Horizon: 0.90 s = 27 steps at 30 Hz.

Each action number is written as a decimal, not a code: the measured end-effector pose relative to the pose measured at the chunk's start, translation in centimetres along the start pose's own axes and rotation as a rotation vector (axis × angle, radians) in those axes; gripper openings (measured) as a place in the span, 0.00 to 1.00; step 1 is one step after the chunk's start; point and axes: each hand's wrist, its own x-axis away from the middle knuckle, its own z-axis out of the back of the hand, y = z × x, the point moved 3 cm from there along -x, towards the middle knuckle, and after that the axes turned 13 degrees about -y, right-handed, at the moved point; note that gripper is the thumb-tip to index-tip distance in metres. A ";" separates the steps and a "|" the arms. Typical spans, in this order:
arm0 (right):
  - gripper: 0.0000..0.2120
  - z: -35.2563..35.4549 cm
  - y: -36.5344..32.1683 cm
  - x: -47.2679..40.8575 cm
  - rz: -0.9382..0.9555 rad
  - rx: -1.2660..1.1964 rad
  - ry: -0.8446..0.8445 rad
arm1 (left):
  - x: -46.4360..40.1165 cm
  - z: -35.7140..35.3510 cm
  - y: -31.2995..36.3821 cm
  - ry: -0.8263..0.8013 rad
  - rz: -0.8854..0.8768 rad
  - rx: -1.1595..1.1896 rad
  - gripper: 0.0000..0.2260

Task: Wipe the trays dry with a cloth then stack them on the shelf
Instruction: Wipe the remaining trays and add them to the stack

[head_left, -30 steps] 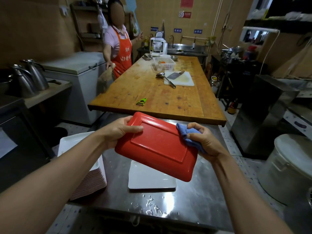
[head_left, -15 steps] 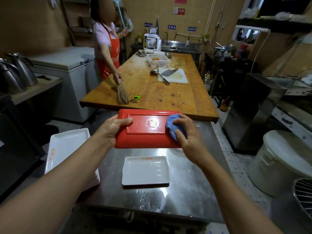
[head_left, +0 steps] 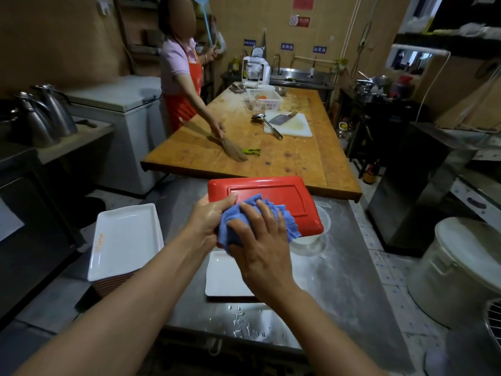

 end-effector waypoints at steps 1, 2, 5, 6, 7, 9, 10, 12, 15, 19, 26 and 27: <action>0.14 -0.1 -0.3 -0.1 0.011 -0.009 -0.005 | 0.1 0.0 0.0 -0.006 -0.026 0.010 0.04; 0.15 0.0 -0.3 -0.2 0.022 -0.026 -0.012 | 0.2 0.1 0.1 -0.011 -0.055 0.007 0.04; 0.16 0.7 0.5 -0.5 0.018 -0.094 -0.035 | 0.7 0.5 0.5 -0.045 -0.121 -0.044 0.04; 0.17 1.1 0.7 -0.8 -0.005 -0.126 -0.033 | 0.8 0.6 0.5 -0.051 -0.127 -0.042 0.05; 0.17 1.3 0.9 -1.3 -0.034 -0.159 -0.029 | 0.9 0.6 0.5 -0.053 -0.131 -0.034 0.05; 0.17 1.7 0.9 -2.3 -0.084 -0.220 -0.027 | 1.1 0.8 0.5 -0.043 -0.136 -0.044 0.05; 0.17 1.8 0.8 -2.9 -0.098 -0.246 -0.035 | 1.3 1.0 0.5 -0.033 -0.138 -0.062 0.05; 0.17 1.9 0.4 -4.0 -0.095 -0.268 -0.069 | 1.4 1.3 0.5 -0.023 -0.142 -0.091 0.07; 0.17 2.1 0.0 -5.0 -0.042 -0.224 -0.108 | 1.6 1.7 0.7 -0.030 -0.130 -0.071 0.10; 0.15 2.5 1.6 -5.2 -0.090 -0.218 -0.084 | 1.9 2.7 0.8 0.005 -0.119 0.037 0.07; 0.11 2.7 6.3 -4.0 -0.304 -0.460 -0.015 | 2.8 4.4 0.4 0.016 -0.048 0.076 0.06; 0.11 2.4 6.4 -3.6 -0.317 -0.492 -0.014 | 2.8 4.6 0.3 0.021 -0.043 0.079 0.07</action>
